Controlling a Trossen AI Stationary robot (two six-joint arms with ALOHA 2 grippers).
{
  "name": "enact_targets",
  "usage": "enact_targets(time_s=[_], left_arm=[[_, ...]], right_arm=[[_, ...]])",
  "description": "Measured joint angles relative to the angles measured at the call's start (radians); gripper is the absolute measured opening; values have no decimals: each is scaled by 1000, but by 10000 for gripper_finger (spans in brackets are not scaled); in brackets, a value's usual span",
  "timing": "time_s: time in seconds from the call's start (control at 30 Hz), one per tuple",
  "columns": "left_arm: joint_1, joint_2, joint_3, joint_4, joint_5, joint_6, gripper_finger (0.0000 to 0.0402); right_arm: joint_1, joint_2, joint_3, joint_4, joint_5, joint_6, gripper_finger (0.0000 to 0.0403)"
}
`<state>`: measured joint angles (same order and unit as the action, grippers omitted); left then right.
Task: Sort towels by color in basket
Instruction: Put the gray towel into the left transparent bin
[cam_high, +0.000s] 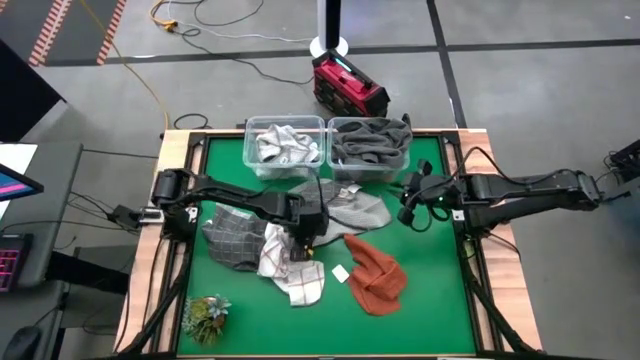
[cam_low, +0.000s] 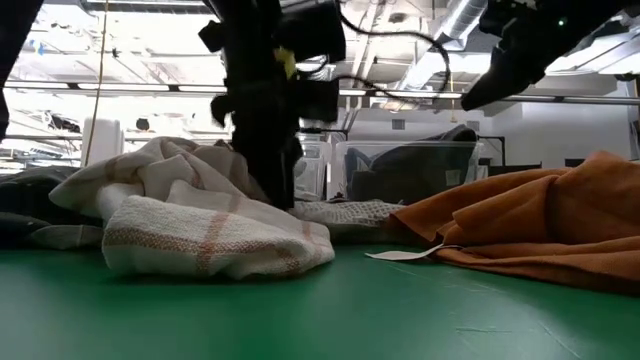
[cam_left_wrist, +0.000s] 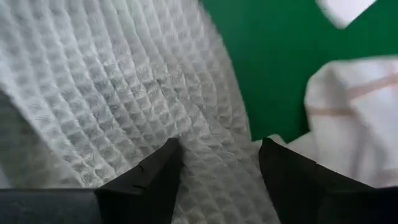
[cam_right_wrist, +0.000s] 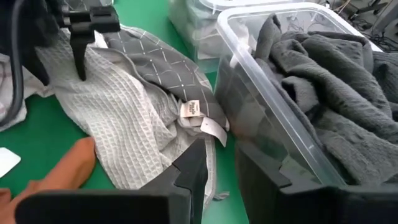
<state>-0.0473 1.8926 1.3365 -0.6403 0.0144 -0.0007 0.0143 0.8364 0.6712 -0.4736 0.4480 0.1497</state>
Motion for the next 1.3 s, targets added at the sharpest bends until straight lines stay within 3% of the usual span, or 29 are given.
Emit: enact_targets(time_s=[0.23,0.3,0.43,0.5,0.73,1.1,1.2,1.3], left_arm=[[-21,47,3,-16,-108,113,188],[-36,41,2,-14,-155,154,151],[-47,13,5,-26,-191,189,36],[-45,-9,5,-27,-191,187,14],[-31,-189,5,32,-215,175,5],[38,-592,5,168,-505,241,7],[67,-662,5,178,-501,239,10],[89,-703,5,179,-408,237,12]], right_arm=[[0,4,-1,5,0,0,113],[0,4,-1,4,0,0,113],[0,4,-1,5,-1,0,113],[0,4,-1,4,-1,0,113],[0,4,-1,5,-1,0,113],[6,4,-1,51,-2,-27,113],[6,4,-1,52,-5,-27,113],[6,4,-1,53,-5,-29,113]])
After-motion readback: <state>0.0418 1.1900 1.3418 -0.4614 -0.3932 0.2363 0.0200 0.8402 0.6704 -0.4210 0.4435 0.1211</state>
